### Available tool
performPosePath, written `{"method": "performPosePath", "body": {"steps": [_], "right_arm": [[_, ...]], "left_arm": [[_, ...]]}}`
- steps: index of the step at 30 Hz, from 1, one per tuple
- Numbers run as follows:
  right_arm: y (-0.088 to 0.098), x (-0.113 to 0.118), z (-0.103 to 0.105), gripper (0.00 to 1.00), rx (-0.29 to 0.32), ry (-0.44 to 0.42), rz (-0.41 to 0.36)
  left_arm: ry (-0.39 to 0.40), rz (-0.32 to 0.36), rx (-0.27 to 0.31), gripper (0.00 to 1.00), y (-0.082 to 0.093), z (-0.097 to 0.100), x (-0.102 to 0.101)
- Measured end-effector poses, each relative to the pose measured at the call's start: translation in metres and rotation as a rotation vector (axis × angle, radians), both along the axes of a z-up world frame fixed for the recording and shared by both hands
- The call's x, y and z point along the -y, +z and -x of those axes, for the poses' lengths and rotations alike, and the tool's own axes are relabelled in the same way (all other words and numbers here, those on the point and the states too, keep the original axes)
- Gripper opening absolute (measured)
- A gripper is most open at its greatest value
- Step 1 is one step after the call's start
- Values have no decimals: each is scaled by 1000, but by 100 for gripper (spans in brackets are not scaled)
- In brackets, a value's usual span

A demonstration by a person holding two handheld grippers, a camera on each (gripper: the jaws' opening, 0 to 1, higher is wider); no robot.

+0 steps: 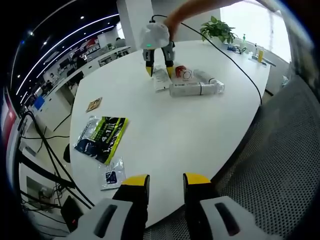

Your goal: Arrange the skincare products in the storage area until every visible bottle or jar stands upright without overlapping.

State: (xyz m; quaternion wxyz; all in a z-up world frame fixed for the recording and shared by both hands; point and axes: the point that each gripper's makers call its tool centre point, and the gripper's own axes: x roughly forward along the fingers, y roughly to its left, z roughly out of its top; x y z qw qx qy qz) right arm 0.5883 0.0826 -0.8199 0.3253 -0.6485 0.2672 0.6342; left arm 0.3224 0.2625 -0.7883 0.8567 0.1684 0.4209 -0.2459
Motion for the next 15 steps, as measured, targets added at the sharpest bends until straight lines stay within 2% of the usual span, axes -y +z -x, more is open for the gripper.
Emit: {"method": "performPosePath", "body": {"steps": [12, 13, 15], "right_arm": [[-4, 2, 2, 38, -37, 13, 26], [-5, 5, 5, 36, -60, 8, 46], [-6, 3, 3, 36, -51, -17, 49]], "left_arm": [[-1, -1, 2, 27, 0, 0, -1], [-1, -1, 4, 27, 0, 0, -1], [0, -1, 4, 27, 0, 0, -1]]}}
